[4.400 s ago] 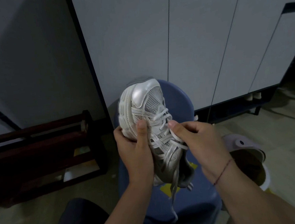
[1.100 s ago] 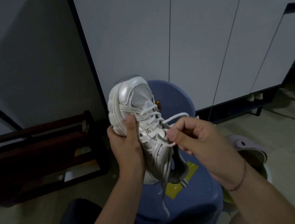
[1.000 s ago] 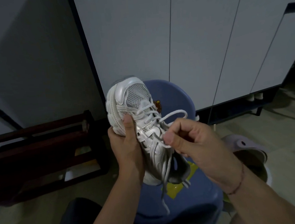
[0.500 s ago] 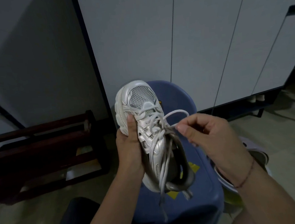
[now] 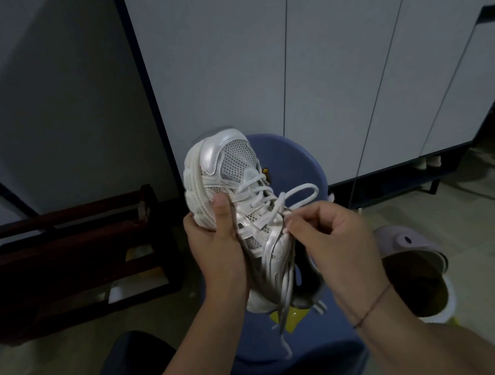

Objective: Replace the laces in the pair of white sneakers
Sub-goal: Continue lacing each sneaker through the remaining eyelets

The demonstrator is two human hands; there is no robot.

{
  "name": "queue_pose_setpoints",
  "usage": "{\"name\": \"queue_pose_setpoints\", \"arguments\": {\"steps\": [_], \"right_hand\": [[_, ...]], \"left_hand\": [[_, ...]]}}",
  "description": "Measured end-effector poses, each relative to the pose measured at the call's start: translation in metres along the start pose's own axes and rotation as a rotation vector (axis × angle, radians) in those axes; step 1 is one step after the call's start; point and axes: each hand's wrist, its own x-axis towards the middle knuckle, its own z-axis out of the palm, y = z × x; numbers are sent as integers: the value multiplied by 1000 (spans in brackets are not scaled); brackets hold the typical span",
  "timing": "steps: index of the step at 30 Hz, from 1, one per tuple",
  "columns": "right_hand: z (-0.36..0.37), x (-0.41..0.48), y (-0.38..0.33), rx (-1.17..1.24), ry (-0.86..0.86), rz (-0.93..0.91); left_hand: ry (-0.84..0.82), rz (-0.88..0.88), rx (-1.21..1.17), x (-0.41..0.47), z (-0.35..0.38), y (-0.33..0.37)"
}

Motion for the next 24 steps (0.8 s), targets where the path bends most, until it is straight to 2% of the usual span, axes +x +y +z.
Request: {"name": "queue_pose_setpoints", "arguments": {"steps": [3, 7, 11, 14, 16, 19, 22, 24], "right_hand": [[2, -5, -4, 92, -114, -96], [1, -8, -11, 137, -471, -161], [-4, -2, -13, 143, -595, 27], [-6, 0, -13, 203, -576, 226], [-5, -1, -13, 263, -554, 290], [-6, -3, -13, 236, -599, 167], [-8, -7, -20, 90, -792, -59], [-11, -8, -24, 18, -909, -91]], "left_hand": [[82, -1, -33, 2, -1, 0], [157, -38, -109, 10, -5, -2], [148, -54, -95, 12, -6, -1], [103, -36, -45, 10, -7, -1], [79, -21, -24, 8, -7, 0], [105, 10, -7, 8, -5, 0], [151, 6, -41, 11, -4, -1], [156, -28, -57, 12, -3, -2]]}}
